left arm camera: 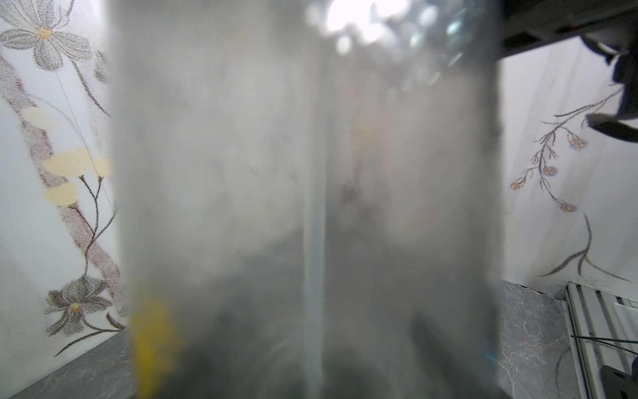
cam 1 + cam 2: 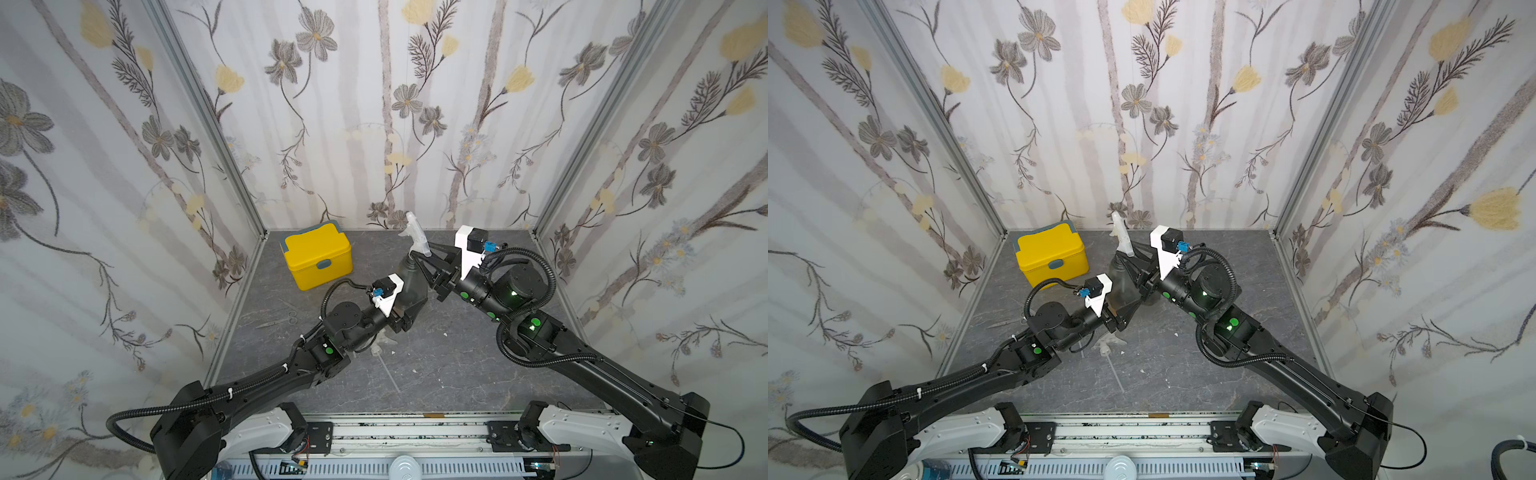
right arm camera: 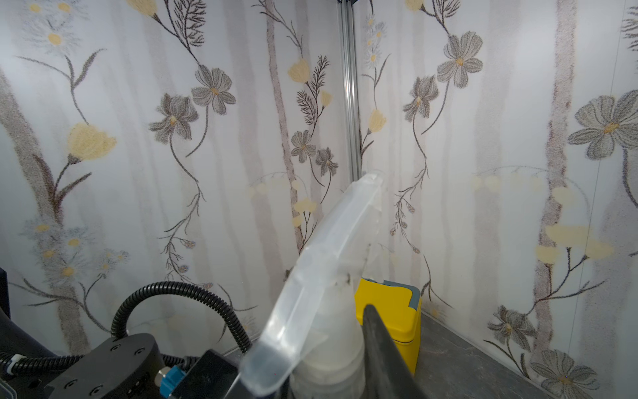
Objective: Attach spray nozzles to spray bottles
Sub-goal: Insert the spray nozzle into the spray bottle.
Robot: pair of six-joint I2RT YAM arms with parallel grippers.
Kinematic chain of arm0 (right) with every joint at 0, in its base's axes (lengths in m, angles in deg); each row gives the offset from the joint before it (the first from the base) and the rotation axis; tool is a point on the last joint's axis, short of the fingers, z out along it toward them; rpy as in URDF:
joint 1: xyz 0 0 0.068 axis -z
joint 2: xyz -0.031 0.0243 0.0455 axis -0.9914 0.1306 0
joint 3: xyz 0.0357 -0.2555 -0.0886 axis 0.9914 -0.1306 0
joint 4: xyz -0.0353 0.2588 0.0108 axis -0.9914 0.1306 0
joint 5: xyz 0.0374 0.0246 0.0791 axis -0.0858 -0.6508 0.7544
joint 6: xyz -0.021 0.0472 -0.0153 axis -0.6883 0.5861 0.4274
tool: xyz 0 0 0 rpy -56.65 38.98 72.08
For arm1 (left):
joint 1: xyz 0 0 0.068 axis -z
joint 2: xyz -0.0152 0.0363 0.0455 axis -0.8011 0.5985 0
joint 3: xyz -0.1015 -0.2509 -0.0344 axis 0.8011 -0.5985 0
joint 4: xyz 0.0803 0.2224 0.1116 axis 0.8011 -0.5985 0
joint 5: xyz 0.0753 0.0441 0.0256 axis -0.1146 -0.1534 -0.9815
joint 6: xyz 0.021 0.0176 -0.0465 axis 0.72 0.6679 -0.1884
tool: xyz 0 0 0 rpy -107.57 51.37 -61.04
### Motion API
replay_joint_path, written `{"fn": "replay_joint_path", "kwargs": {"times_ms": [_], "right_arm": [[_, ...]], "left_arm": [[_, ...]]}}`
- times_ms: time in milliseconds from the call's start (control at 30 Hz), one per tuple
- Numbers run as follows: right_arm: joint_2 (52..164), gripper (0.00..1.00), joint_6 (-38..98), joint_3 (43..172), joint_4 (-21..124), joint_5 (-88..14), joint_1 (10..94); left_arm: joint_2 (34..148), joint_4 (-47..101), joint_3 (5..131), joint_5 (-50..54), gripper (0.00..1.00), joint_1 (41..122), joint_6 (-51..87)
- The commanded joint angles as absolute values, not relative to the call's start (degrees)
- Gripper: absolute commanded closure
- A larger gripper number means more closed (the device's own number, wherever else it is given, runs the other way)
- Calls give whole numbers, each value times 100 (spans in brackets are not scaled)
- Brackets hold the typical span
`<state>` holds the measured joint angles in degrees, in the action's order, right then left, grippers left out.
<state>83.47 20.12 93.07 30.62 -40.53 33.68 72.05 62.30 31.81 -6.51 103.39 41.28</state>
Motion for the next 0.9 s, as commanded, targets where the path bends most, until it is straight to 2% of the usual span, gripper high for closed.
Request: {"fn": "replay_joint_path", "kwargs": {"times_ms": [0, 867], "right_arm": [[8366, 67, 1844, 9398, 3071, -4079, 3360], [8077, 66, 1681, 9007, 3477, -4098, 3365]], "left_arm": [[7239, 6428, 3257, -590, 23, 10349, 4188], [7305, 6359, 3301, -565, 23, 10364, 4149]]}}
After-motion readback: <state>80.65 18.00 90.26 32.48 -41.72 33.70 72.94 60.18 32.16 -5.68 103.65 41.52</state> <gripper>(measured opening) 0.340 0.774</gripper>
